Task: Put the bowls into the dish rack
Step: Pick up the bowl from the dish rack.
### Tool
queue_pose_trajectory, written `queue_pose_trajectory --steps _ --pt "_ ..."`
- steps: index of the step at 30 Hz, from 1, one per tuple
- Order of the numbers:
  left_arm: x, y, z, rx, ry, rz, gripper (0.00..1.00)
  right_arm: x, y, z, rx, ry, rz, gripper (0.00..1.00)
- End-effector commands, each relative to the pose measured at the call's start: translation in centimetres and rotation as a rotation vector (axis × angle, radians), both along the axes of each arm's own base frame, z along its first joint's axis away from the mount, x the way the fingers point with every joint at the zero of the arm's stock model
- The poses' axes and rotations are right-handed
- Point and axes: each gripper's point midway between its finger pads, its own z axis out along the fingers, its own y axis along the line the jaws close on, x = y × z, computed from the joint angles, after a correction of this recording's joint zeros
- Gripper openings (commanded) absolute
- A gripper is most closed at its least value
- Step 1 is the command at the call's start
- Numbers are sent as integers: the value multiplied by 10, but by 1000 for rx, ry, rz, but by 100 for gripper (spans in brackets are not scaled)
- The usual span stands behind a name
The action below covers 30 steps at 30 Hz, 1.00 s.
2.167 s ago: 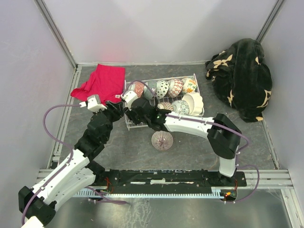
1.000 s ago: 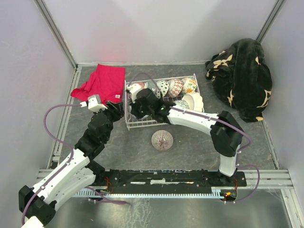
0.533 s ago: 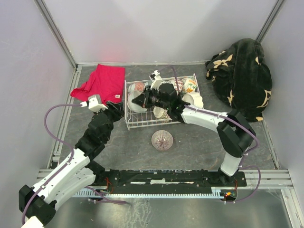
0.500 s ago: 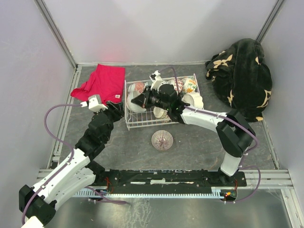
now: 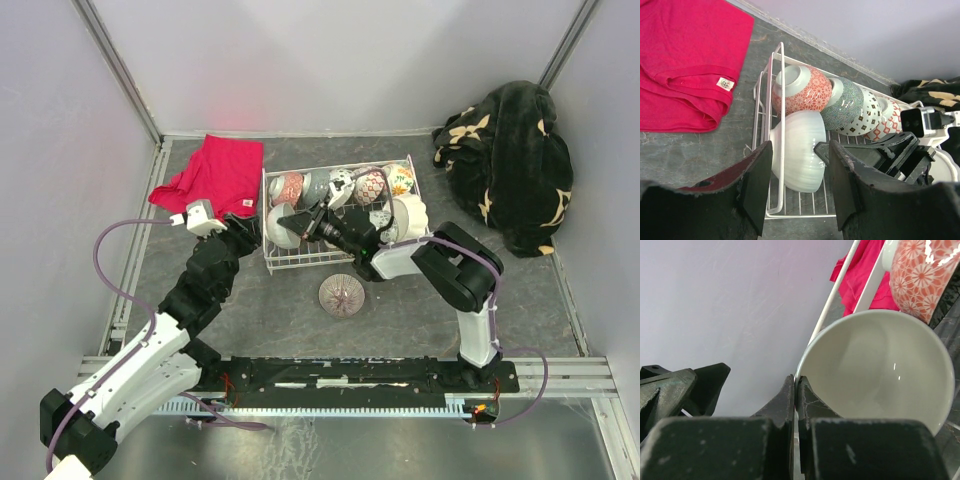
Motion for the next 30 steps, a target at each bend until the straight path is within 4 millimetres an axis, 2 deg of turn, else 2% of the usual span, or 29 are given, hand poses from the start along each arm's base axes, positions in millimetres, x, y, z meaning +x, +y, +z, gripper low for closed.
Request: queue_pose_trajectory --steps 1,8,16,22,30 --pt "2 -4 11 -57 -34 -3 55 5 -10 51 238 -96 -70 2" --pt "2 -5 12 -59 -35 -7 55 2 -24 36 257 -63 -151 2" --pt "2 -6 13 -63 -37 -10 55 4 -46 5 243 34 -281 2" --pt "2 -5 13 -65 -39 -11 55 4 -57 -9 206 78 -345 2" --pt "1 -6 15 -69 -42 -14 54 2 -60 -17 157 113 -362 2"
